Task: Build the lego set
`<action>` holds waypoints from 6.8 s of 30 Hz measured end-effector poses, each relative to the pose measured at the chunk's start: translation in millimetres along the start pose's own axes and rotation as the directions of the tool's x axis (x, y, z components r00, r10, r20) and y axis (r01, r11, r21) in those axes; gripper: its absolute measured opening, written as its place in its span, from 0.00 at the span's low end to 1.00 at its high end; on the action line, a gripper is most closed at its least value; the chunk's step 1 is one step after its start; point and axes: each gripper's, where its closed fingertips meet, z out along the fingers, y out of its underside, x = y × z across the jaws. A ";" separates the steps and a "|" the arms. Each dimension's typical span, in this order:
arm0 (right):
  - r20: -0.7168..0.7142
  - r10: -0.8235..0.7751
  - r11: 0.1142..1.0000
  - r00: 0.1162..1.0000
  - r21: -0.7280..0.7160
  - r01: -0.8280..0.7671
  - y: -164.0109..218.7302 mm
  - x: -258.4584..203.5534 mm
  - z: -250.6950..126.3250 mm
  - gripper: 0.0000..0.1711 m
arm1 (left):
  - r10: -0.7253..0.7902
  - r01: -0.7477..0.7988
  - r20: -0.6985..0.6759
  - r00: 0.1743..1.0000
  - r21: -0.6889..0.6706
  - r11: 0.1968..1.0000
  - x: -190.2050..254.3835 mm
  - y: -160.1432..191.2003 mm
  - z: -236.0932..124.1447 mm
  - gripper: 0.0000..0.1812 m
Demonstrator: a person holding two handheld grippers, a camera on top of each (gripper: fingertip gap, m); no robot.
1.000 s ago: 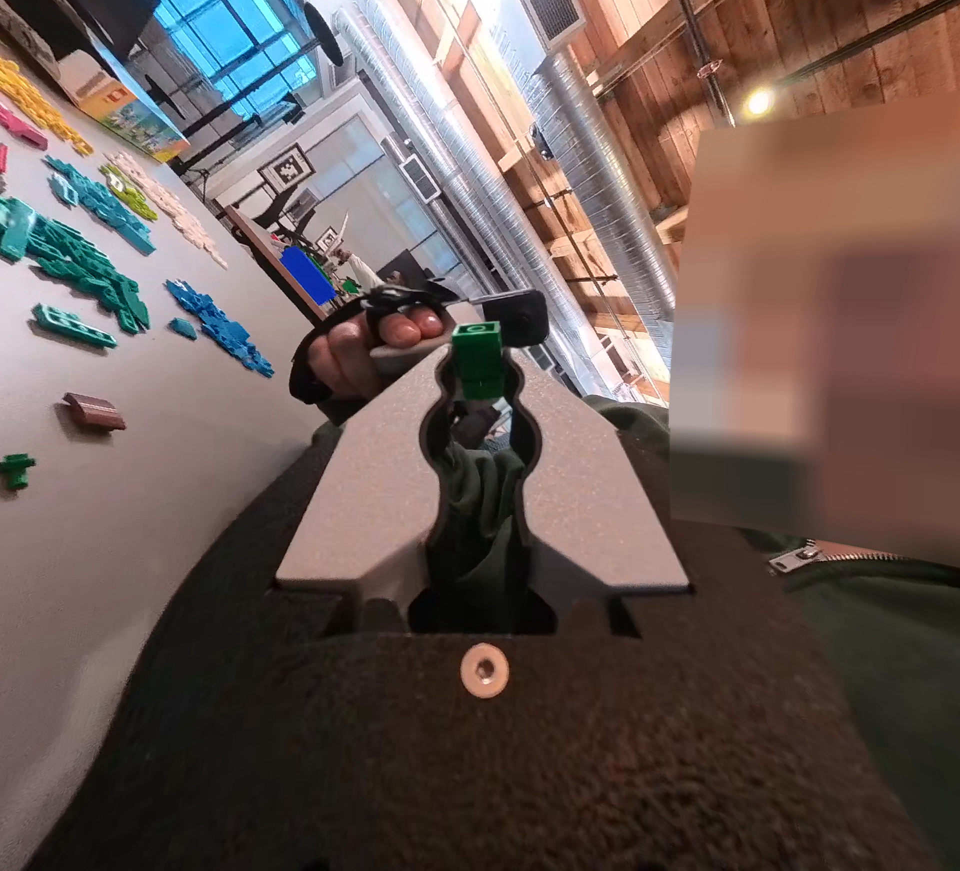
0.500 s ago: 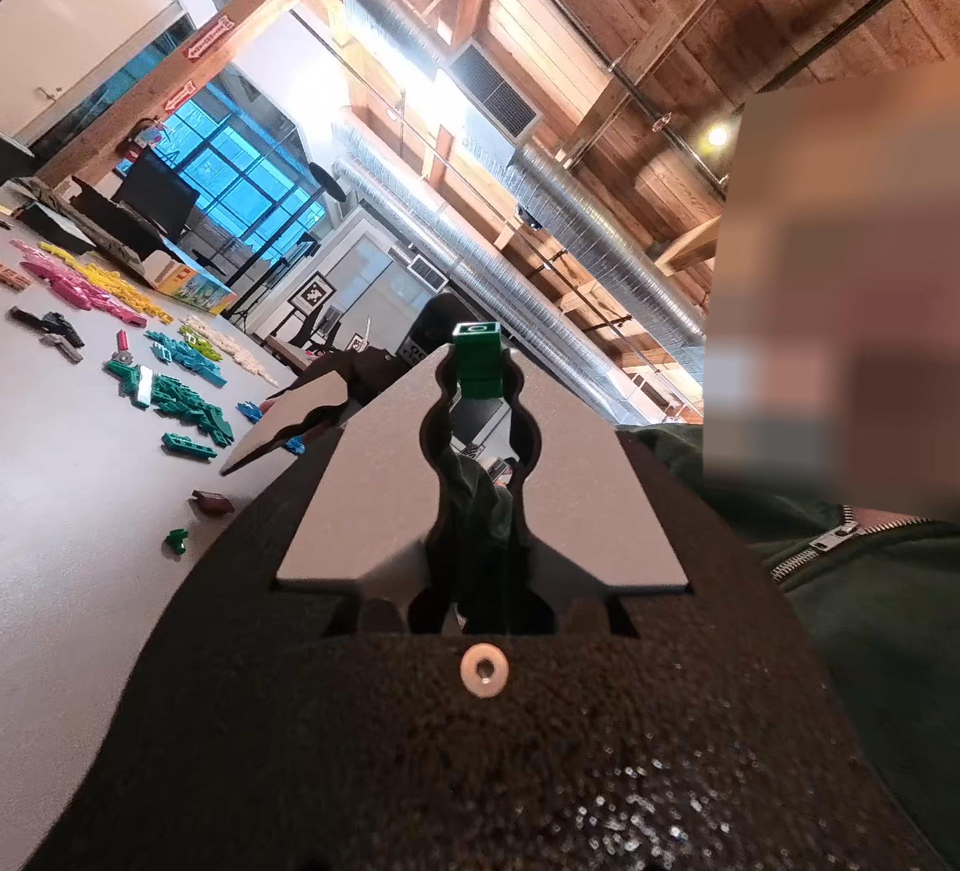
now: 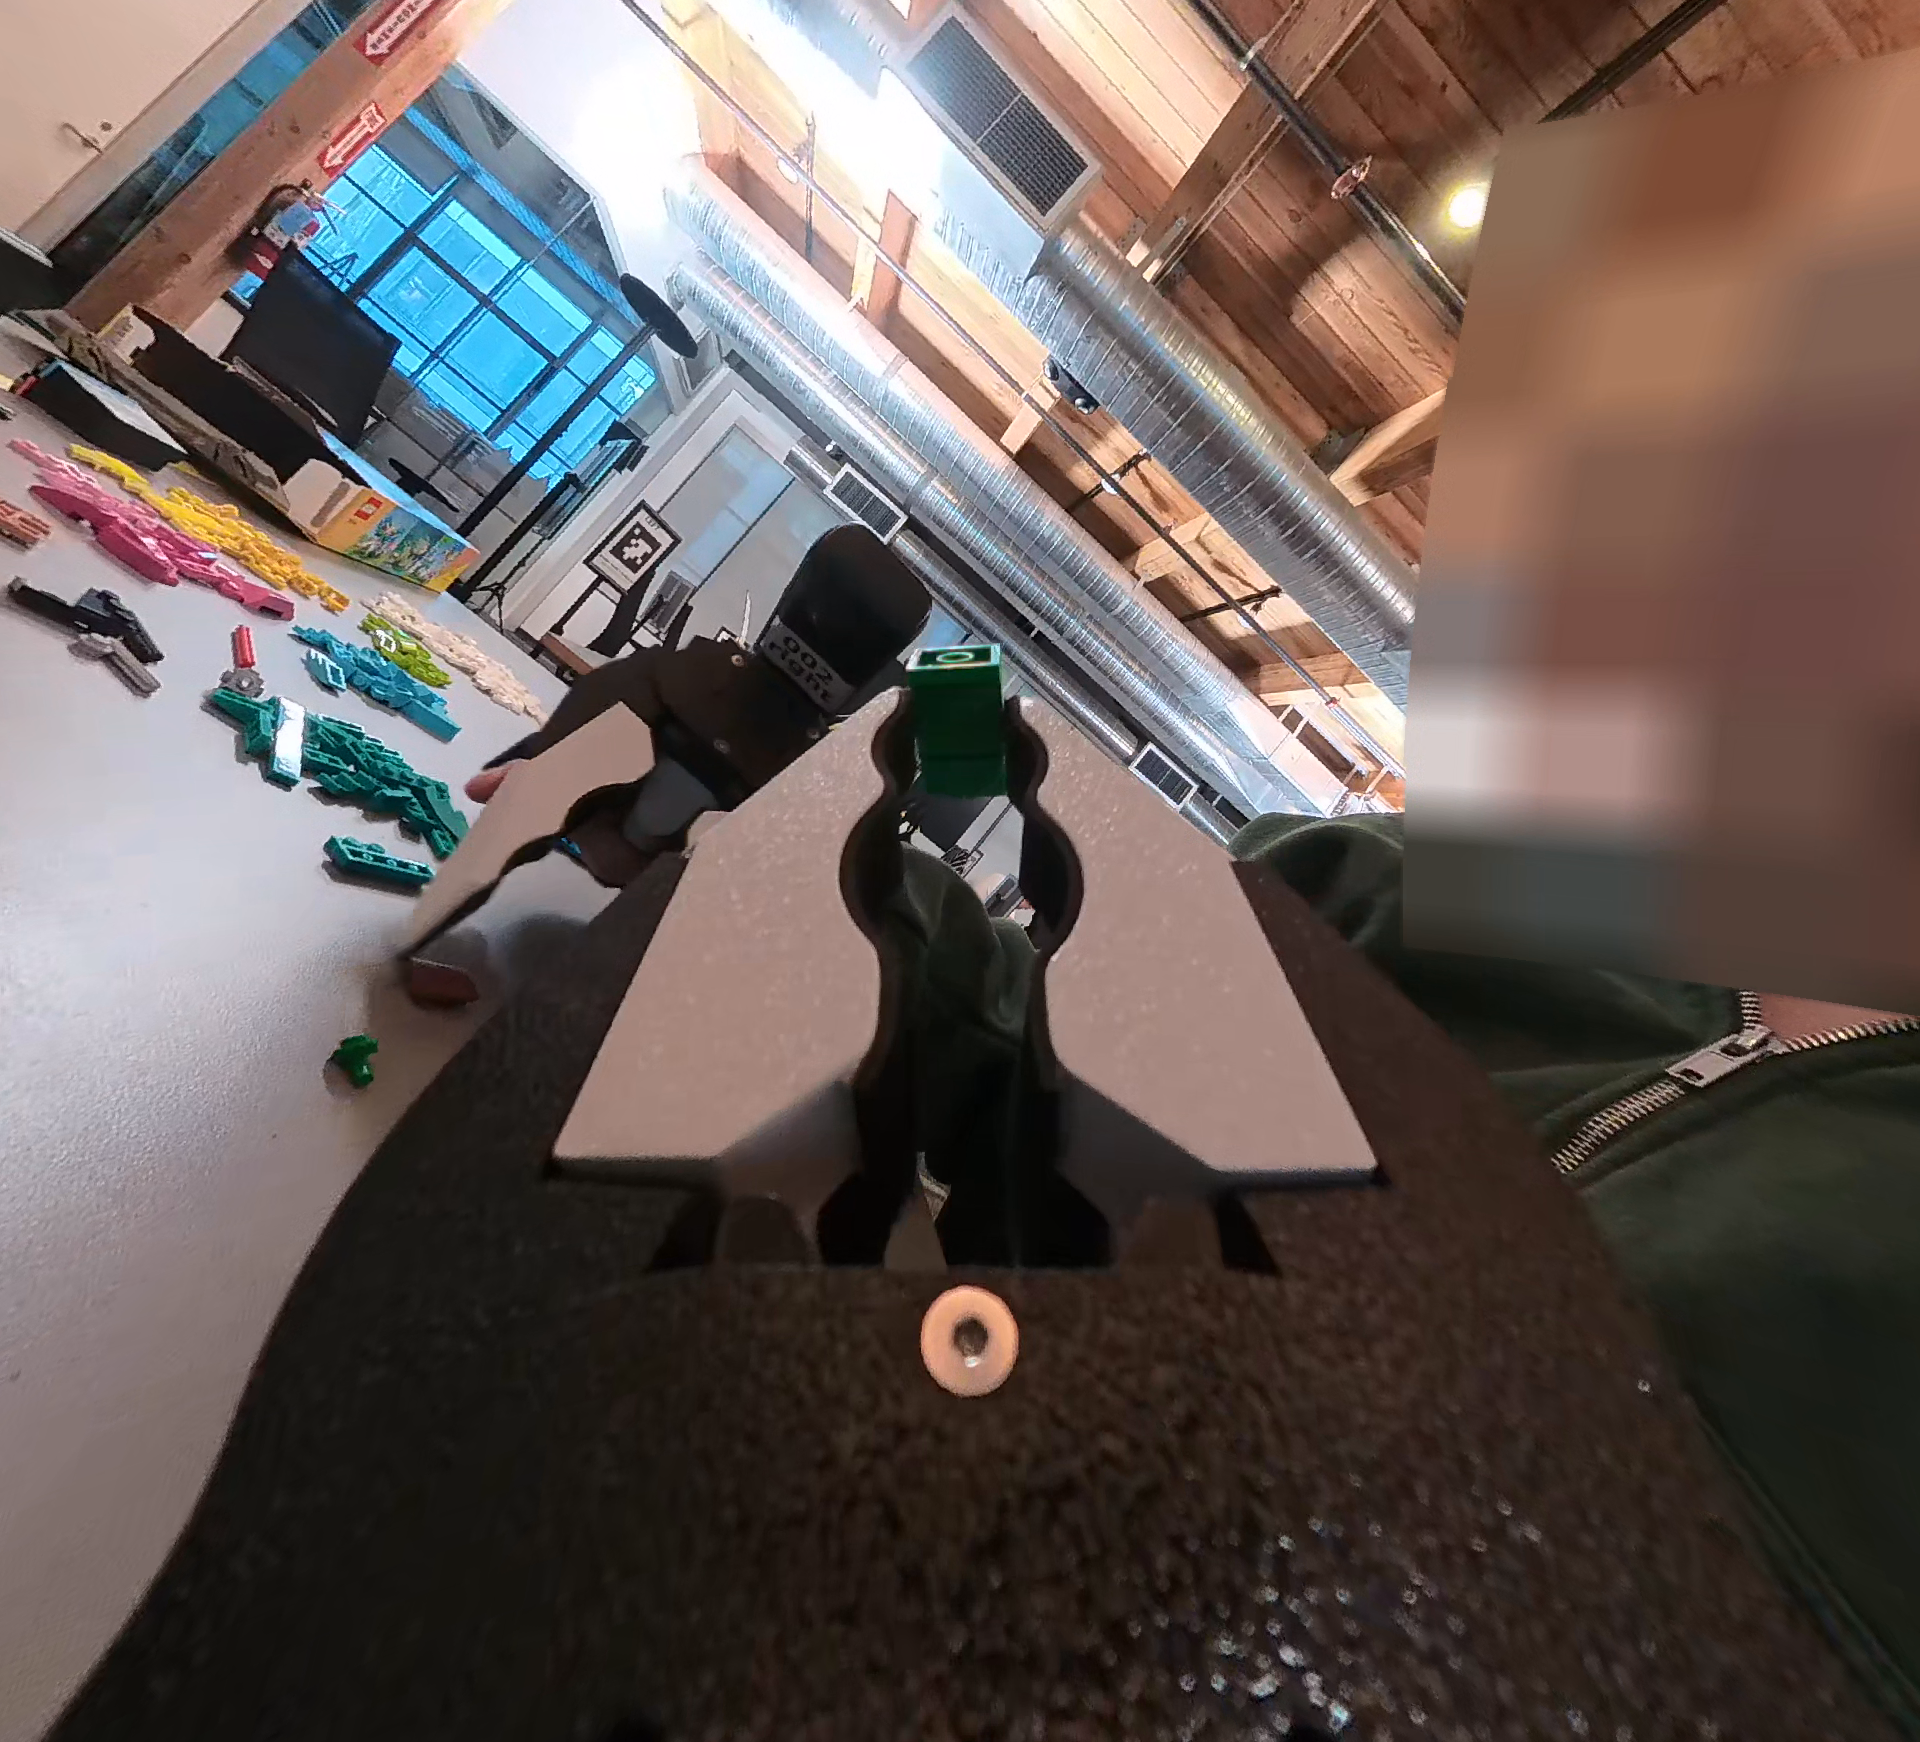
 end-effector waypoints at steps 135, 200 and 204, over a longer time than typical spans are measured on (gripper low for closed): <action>0.479 0.375 0.401 0.794 0.688 -0.605 -117.6 -25.5 -50.1 0.08 | 0.207 -0.208 0.154 0.966 -0.014 0.978 -13.6 -0.4 3.0 0.07; 0.336 0.270 0.522 0.902 0.736 -0.431 -134.9 -37.3 -47.4 0.12 | 0.274 -0.266 0.112 0.955 -0.080 0.961 -7.3 13.1 11.6 0.07; 0.330 0.255 0.523 0.909 0.743 -0.417 -136.3 -39.5 -48.7 0.14 | 0.276 -0.271 0.098 0.956 -0.054 0.961 -4.1 9.7 10.5 0.07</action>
